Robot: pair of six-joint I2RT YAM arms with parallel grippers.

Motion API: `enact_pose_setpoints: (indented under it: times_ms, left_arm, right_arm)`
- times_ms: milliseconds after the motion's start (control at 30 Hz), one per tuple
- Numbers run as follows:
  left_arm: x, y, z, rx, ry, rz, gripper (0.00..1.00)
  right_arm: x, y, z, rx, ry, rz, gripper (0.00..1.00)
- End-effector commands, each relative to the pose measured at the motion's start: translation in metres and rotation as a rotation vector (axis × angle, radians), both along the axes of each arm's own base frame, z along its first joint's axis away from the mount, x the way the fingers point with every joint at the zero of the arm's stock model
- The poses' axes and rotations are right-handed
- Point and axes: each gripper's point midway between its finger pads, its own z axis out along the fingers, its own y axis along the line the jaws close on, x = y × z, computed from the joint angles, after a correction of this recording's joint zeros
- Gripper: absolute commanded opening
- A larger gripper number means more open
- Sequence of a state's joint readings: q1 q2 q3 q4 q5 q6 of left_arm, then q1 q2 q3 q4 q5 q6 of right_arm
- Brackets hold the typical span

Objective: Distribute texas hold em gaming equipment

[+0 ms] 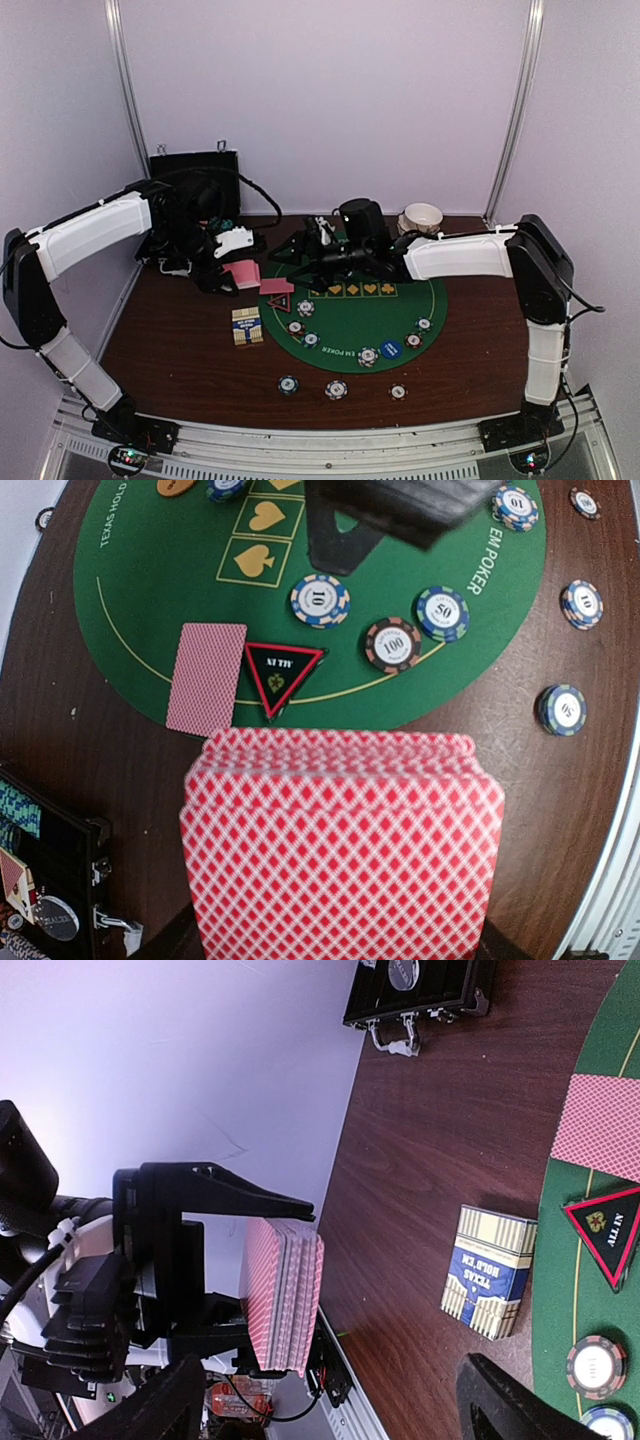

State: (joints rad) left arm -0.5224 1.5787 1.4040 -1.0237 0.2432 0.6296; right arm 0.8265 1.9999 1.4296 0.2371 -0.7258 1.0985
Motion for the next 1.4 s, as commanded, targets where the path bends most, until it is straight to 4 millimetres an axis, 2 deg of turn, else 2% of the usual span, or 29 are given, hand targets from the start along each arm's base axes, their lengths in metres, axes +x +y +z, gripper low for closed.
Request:
enact_pose_setpoints:
  times_ms: [0,200,733,1000,1233,1367]
  left_arm:
    - [0.004,-0.007,0.013,-0.048,-0.002,0.004,0.0]
    - [0.005,-0.008,0.016,-0.054,-0.003,0.007,0.0]
    - [0.002,-0.009,0.015,-0.057,0.008,0.003,0.0]
    - [0.002,-0.009,0.015,-0.058,0.011,0.002,0.0]
    - [0.0,-0.009,0.014,-0.06,0.016,0.0,0.0]
    - [0.0,-0.008,0.014,-0.059,0.015,-0.001,0.0]
  right_arm:
    - [-0.009,0.01,0.001,0.044,0.009,0.049,0.89]
    - [-0.02,0.026,0.003,0.059,0.016,0.104,0.88]
    - [-0.023,0.062,0.007,0.137,0.06,0.161,0.86]
    - [-0.026,0.082,-0.001,0.148,0.094,0.192,0.83]
    - [-0.02,0.09,-0.005,0.149,0.111,0.193,0.81]
    - [-0.015,0.085,-0.014,0.128,0.126,0.178,0.79]
